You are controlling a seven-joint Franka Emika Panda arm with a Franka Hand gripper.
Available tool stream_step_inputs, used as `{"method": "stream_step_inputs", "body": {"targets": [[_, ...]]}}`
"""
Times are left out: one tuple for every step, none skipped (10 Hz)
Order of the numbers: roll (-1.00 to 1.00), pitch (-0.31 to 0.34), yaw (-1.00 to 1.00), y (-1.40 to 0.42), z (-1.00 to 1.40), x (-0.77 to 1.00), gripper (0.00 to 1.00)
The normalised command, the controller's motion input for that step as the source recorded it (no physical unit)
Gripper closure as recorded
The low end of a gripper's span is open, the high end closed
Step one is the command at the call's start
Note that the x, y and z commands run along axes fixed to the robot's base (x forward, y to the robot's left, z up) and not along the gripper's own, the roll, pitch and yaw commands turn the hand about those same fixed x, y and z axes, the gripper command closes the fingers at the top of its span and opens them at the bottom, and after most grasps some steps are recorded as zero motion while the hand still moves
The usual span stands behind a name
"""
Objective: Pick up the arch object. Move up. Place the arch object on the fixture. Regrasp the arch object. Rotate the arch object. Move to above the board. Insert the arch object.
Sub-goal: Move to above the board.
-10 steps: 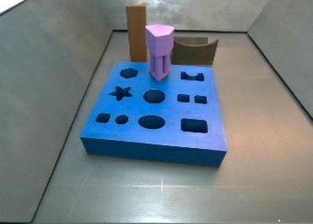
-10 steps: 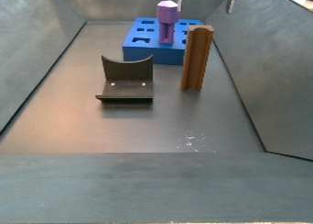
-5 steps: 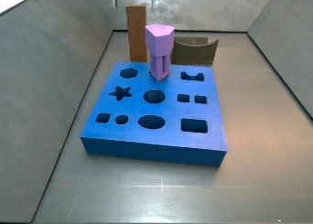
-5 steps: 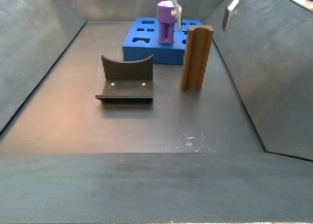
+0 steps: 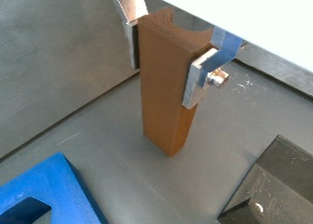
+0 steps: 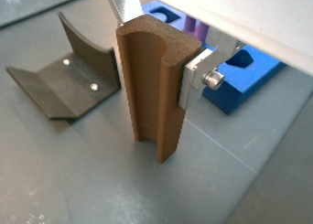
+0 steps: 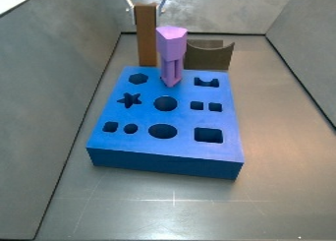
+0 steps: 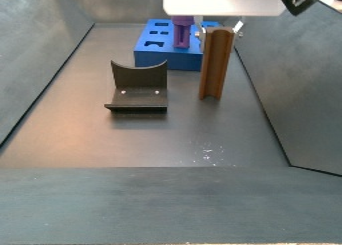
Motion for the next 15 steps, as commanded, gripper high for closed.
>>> {"method": "stream_step_inputs", "body": {"targets": [[-0.06, -0.231, 0.05, -0.03, 1.00, 0.17, 1.00], [-0.06, -0.157, 0.05, -0.04, 1.00, 0.14, 1.00], [-0.07, -0.063, 0.05, -0.04, 1.00, 0.12, 1.00], [-0.07, -0.010, 0.05, -0.04, 1.00, 0.12, 1.00], [-0.07, 0.036, 0.04, -0.04, 1.00, 0.11, 1.00], [-0.07, 0.067, 0.04, -0.03, 0.95, 0.10, 1.00], [-0.07, 0.083, 0.04, -0.03, 0.72, 0.07, 1.00], [-0.07, 0.083, 0.04, -0.02, 0.55, 0.04, 1.00], [-0.07, 0.079, 0.04, -0.02, 0.39, 0.03, 1.00], [-0.07, 0.081, 0.04, -0.02, 0.22, 0.02, 1.00], [-0.01, 0.510, -0.16, -1.00, 0.42, 0.14, 1.00], [0.03, 0.496, -0.15, -1.00, 0.42, 0.15, 1.00], [0.07, 0.403, -0.07, -1.00, 0.43, 0.16, 1.00], [0.05, 0.318, -0.05, -1.00, 0.43, 0.16, 1.00], [0.01, 0.185, -0.01, -1.00, 0.42, 0.17, 1.00]]}}
